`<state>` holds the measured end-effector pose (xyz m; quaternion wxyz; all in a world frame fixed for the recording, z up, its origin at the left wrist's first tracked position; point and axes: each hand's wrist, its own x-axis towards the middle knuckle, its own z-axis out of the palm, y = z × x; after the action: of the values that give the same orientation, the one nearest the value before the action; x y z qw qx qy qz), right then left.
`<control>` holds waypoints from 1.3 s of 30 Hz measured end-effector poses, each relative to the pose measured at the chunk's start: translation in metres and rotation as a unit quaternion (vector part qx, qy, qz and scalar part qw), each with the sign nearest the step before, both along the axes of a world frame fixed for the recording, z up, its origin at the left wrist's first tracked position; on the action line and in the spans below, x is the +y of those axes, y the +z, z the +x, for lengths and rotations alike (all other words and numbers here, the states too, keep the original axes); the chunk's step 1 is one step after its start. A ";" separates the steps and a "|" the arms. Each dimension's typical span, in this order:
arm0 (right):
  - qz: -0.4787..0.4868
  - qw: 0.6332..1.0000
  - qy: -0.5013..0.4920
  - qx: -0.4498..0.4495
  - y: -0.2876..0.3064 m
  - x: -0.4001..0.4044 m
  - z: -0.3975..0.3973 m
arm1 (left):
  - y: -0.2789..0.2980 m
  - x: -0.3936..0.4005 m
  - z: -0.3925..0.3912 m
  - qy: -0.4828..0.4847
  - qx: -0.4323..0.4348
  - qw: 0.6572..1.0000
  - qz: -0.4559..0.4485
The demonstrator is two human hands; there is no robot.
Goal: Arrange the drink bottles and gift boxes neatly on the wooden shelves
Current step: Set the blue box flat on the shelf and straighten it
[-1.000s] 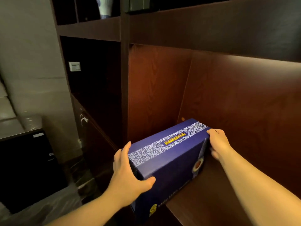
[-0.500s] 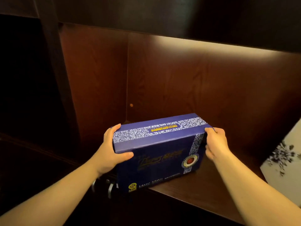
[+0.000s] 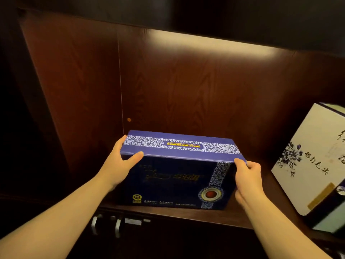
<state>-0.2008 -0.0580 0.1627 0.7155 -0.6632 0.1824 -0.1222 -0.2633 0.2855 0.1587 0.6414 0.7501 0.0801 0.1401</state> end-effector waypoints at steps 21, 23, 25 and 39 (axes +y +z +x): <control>0.073 0.992 0.107 0.006 0.005 0.020 -0.032 | -0.006 0.010 0.010 0.016 0.026 0.994 -0.109; 0.071 0.992 0.107 0.001 0.005 0.020 -0.034 | -0.006 0.011 0.010 0.017 0.026 0.993 -0.112; 0.070 0.992 0.107 -0.002 0.005 0.020 -0.035 | -0.006 0.010 0.009 0.013 0.026 0.993 -0.112; 0.066 0.990 0.122 0.015 0.009 0.018 -0.035 | -0.006 0.005 -0.001 0.015 0.025 0.995 -0.099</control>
<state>-0.2353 -0.0404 0.1713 0.7642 -0.6338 0.1186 -0.0123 -0.2639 0.2910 0.1522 0.7080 0.6849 0.1209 0.1228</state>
